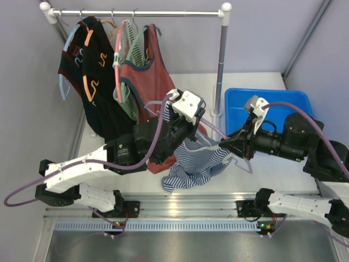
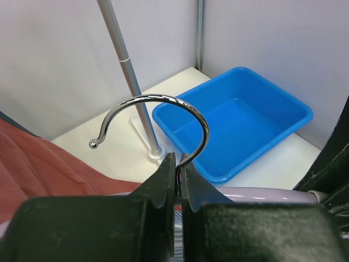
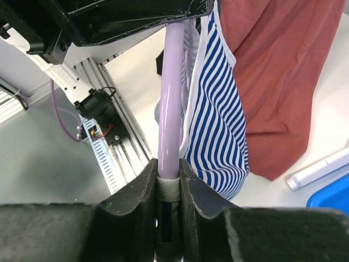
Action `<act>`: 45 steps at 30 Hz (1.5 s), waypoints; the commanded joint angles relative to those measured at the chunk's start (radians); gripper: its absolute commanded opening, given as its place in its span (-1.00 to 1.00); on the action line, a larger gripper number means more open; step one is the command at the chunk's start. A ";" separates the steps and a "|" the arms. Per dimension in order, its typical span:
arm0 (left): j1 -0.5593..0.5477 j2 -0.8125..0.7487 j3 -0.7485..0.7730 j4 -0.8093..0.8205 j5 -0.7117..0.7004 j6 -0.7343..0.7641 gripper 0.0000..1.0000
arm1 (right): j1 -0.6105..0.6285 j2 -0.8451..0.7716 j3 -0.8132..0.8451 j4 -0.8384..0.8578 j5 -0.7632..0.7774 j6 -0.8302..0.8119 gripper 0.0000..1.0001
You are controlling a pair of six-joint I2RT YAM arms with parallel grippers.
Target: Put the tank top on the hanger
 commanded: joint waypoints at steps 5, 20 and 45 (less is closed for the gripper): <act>0.005 -0.014 -0.043 0.251 -0.030 0.031 -1.00 | 0.007 0.000 -0.016 0.055 0.054 0.013 -0.64; 0.014 0.031 -0.021 0.254 -0.027 0.036 -1.00 | 0.007 -0.032 -0.037 0.075 0.148 0.019 -1.00; 0.014 -0.159 -0.141 0.109 -0.095 0.004 0.25 | 0.007 0.092 0.142 0.075 0.309 0.111 -1.00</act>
